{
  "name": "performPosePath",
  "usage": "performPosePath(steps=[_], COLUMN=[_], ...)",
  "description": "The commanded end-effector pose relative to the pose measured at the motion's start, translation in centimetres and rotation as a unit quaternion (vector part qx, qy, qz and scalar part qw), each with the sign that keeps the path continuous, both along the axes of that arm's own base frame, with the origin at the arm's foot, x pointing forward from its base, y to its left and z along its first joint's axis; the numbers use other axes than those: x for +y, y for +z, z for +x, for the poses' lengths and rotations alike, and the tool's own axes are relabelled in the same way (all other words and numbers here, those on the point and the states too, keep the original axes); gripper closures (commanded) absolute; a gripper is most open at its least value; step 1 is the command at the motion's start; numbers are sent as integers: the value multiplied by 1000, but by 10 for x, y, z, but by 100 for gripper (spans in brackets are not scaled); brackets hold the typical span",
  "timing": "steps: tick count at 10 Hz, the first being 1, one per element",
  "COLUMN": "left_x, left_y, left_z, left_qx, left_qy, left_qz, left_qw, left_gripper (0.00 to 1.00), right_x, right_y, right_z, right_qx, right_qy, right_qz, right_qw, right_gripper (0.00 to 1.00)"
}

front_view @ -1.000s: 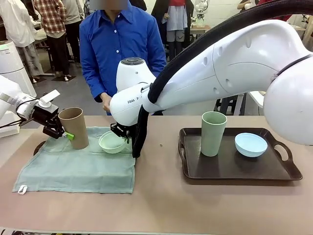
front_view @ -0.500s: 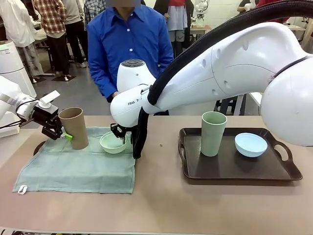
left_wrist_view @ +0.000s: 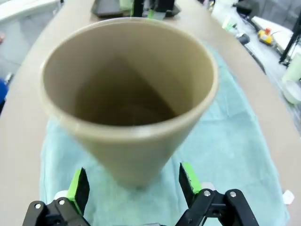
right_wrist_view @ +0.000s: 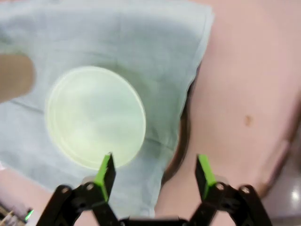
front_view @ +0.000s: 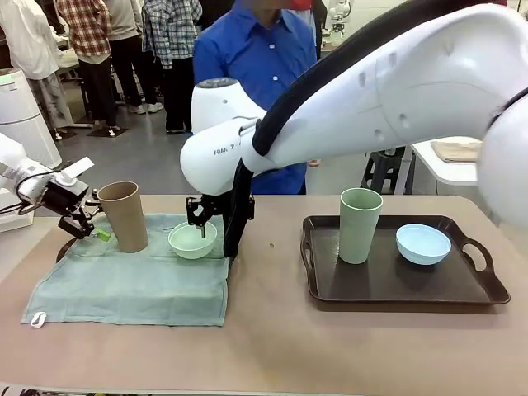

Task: Set up a tray with a mat and arrange the tableware.
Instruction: Place the Picnic Bowl and Reusable plastic cup back onto the Handle tray in front of the human's position.

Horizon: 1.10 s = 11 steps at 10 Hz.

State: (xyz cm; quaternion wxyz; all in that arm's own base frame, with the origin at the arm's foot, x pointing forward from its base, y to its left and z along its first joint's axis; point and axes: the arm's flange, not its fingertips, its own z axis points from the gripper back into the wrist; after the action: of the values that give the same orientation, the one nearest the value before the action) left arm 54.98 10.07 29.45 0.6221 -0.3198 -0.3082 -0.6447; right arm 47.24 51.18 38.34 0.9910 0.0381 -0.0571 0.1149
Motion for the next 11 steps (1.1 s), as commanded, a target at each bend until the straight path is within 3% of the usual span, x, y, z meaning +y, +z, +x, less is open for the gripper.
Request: performPosePath(steps=[1,3,6,11], left_x=[14,22,11,-36], left_y=[13,39,112,202], left_z=[-3,-11,-54,-115], left_qx=[12,16,31,36], left_qy=[43,96,200,258], left_qz=[47,118,210,287], left_qw=[998,988,956,922], left_gripper=[0,0,0,0], right_x=[-27,-45,-83,-117], right_y=[24,44,79,151], right_z=[-34,-57,-97,-145], right_qx=[-10,-5,-16,-46], right_qy=[-15,-26,-46,-65], right_qz=[-6,-25,-42,-51], right_qw=[1000,999,998,996], right_gripper=[0,0,0,0])
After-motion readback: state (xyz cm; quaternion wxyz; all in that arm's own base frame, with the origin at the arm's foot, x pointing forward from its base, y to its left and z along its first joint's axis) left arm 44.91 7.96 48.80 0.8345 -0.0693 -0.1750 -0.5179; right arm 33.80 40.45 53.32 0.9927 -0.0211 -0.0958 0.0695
